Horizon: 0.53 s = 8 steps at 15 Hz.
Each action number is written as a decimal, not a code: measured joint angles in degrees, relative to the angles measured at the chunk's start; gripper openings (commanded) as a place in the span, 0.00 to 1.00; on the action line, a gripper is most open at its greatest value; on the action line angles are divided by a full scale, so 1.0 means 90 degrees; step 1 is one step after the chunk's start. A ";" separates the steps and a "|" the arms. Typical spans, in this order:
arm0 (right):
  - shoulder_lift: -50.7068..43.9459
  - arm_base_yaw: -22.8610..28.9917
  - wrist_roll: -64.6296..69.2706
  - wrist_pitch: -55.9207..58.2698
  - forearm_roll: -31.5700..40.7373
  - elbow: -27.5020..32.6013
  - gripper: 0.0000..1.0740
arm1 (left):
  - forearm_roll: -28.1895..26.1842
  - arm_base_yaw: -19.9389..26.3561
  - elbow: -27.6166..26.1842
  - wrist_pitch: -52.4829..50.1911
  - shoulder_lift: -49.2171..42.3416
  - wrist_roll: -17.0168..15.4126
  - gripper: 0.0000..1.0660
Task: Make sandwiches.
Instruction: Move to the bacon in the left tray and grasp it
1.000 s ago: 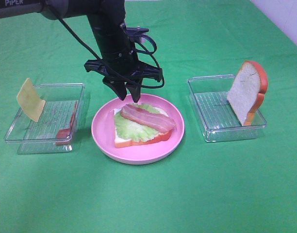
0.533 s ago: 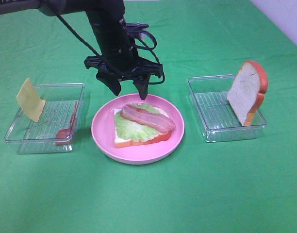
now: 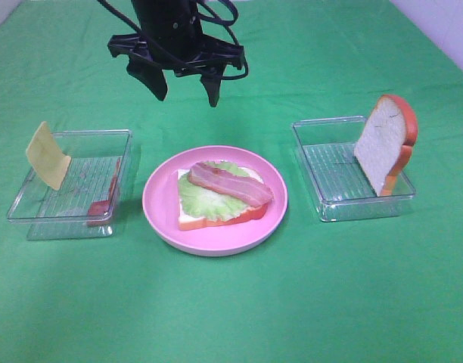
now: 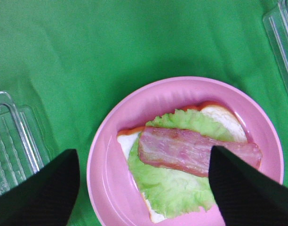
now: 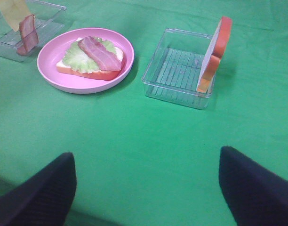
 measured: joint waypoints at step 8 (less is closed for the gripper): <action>0.0000 0.0000 0.0000 0.0000 0.0000 0.0000 0.71 | 0.0337 0.0013 0.1598 0.0019 -0.1674 -0.0286 0.68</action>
